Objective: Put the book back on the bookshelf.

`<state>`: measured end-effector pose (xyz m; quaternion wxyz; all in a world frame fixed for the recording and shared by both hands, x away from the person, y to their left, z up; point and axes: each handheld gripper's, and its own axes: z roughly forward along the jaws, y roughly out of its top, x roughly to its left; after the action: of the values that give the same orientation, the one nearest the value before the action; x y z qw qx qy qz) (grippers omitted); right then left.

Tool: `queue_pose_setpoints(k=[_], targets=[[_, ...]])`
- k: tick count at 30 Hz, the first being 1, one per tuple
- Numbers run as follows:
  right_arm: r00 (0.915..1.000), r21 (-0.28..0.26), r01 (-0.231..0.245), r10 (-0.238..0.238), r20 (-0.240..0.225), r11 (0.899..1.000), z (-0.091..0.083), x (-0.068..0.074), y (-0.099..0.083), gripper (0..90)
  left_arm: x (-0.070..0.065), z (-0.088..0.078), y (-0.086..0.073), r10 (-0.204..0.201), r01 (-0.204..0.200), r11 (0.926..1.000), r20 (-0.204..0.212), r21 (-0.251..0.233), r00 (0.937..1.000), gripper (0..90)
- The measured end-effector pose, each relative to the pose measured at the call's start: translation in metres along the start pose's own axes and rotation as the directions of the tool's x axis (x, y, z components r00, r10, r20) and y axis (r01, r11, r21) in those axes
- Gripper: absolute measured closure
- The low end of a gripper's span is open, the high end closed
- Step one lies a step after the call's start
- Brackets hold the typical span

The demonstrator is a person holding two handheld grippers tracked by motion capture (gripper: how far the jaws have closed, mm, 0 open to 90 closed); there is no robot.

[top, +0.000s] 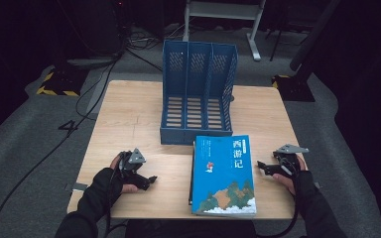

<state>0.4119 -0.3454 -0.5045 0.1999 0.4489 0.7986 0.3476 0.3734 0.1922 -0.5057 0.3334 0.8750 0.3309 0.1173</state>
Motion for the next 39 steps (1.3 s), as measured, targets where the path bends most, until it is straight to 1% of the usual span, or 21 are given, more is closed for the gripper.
queue_pose_setpoints(k=[3, 5, 12, 15, 17, 18, 19, 20, 22, 23, 24, 25, 27, 29, 30, 32, 33, 34, 37, 39], targets=[[1.0, 0.0, 0.007, -0.007, -0.006, 1.0, 0.0, -0.001, 0.0, 14.3, 0.0, 0.0, 0.0, -0.001, 0.001, 1.0, -0.001, 0.0, 1.0, 0.4], [0.9998, 0.0, 0.016, -0.016, -0.015, 1.0, 0.0, -0.001, 0.0, 14.3, -0.001, 0.0, 0.0, -0.009, 0.009, 1.0, -0.004, -0.001, 0.9999, 0.3], [0.9998, 0.009, 0.016, -0.016, -0.015, 1.0, -0.001, -0.001, 0.0, 14.6, -0.001, 0.0, 0.0, -0.01, 0.01, 1.0, -0.005, -0.001, 0.9999, 0.3], [0.9999, 0.034, 0.005, -0.004, -0.013, 0.999, -0.004, 0.0, 0.001, 16.3, 0.001, 0.0, 0.001, -0.004, 0.004, 1.0, -0.005, 0.004, 1.0, 0.3], [1.0, 0.055, -0.002, 0.003, -0.002, 0.999, -0.007, 0.001, 0.003, 19.8, 0.001, 0.001, 0.003, -0.014, 0.015, 0.9999, -0.019, 0.006, 0.9997, 0.5], [1.0, 0.059, 0.001, 0.0, -0.008, 0.998, -0.008, 0.002, 0.004, 19.4, 0.001, 0.001, 0.003, -0.014, 0.015, 0.9999, -0.019, 0.006, 0.9997, 0.6], [0.9998, 0.054, 0.0, 0.001, -0.018, 0.999, -0.011, 0.003, 0.005, 19.1, 0.002, 0.001, 0.004, -0.02, 0.02, 0.9997, -0.017, 0.011, 0.9997, 1.0], [0.9997, 0.049, 0.005, -0.004, -0.024, 0.999, -0.013, 0.004, 0.006, 19.1, 0.002, 0.001, 0.004, -0.017, 0.017, 0.9998, -0.018, 0.013, 0.9997, 1.2], [0.9994, 0.038, 0.02, -0.019, -0.028, 0.999, -0.017, 0.007, 0.009, 19.1, 0.002, 0.002, 0.005, -0.02, 0.021, 0.9996, -0.017, 0.019, 0.9996, 1.4], [0.9992, 0.032, 0.024, -0.023, -0.032, 0.999, -0.019, 0.008, 0.009, 19.1, 0.002, 0.002, 0.007, -0.016, 0.017, 0.9995, -0.021, 0.028, 0.9997, 1.7], [0.9985, 0.027, 0.035, -0.034, -0.043, 0.999, -0.023, 0.01, 0.01, 19.1, 0.001, 0.002, 0.008, -0.015, 0.016, 0.9995, -0.016, 0.027, 0.9998, 2.5], [0.9979, 0.019, 0.045, -0.044, -0.048, 0.999, -0.026, 0.012, 0.01, 19.0, 0.0, 0.002, 0.009, -0.004, 0.004, 0.9996, -0.008, 0.029, 1.0, 3.9], [0.9958, 0.003, 0.057, -0.057, -0.072, 0.998, -0.034, 0.015, 0.01, 18.6, -0.003, 0.004, 0.011, 0.001, -0.001, 0.9994, -0.008, 0.034, 1.0, 4.2], [0.9948, -0.013, 0.058, -0.059, -0.083, 0.998, -0.041, 0.018, 0.011, 18.0, -0.005, 0.005, 0.014, 0.008, -0.008, 0.9994, -0.008, 0.035, 0.9999, 4.6], [0.9937, -0.026, 0.061, -0.063, -0.093, 0.998, -0.046, 0.02, 0.011, 18.0, -0.006, 0.006, 0.015, 0.013, -0.013, 0.9993, -0.001, 0.036, 0.9999, 5.6], [0.9933, -0.038, 0.065, -0.068, -0.093, 0.997, -0.053, 0.023, 0.013, 18.0, -0.008, 0.008, 0.017, 0.027, -0.027, 0.9992, -0.008, 0.029, 0.9996, 7.2], [0.9923, -0.048, 0.069, -0.074, -0.099, 0.996, -0.058, 0.025, 0.014, 18.1, -0.008, 0.008, 0.017, 0.027, -0.027, 0.9992, -0.008, 0.029, 0.9996, 7.4], [0.9923, -0.048, 0.069, -0.074, -0.099, 0.996, -0.058, 0.025, 0.014, 18.1, -0.008, 0.009, 0.019, 0.028, -0.029, 0.9992, 0.004, 0.029, 0.9996, 7.4], [0.9888, -0.076, 0.073, -0.082, -0.125, 0.994, -0.067, 0.031, 0.017, 18.5, -0.008, 0.009, 0.019, 0.023, -0.023, 0.9995, 0.016, 0.022, 0.9996, 10.9], [0.988, -0.079, 0.08, -0.089, -0.126, 0.994, -0.068, 0.034, 0.02, 19.0, -0.009, 0.007, 0.019, 0.032, -0.033, 0.9992, 0.017, 0.023, 0.9993, 13.8]])
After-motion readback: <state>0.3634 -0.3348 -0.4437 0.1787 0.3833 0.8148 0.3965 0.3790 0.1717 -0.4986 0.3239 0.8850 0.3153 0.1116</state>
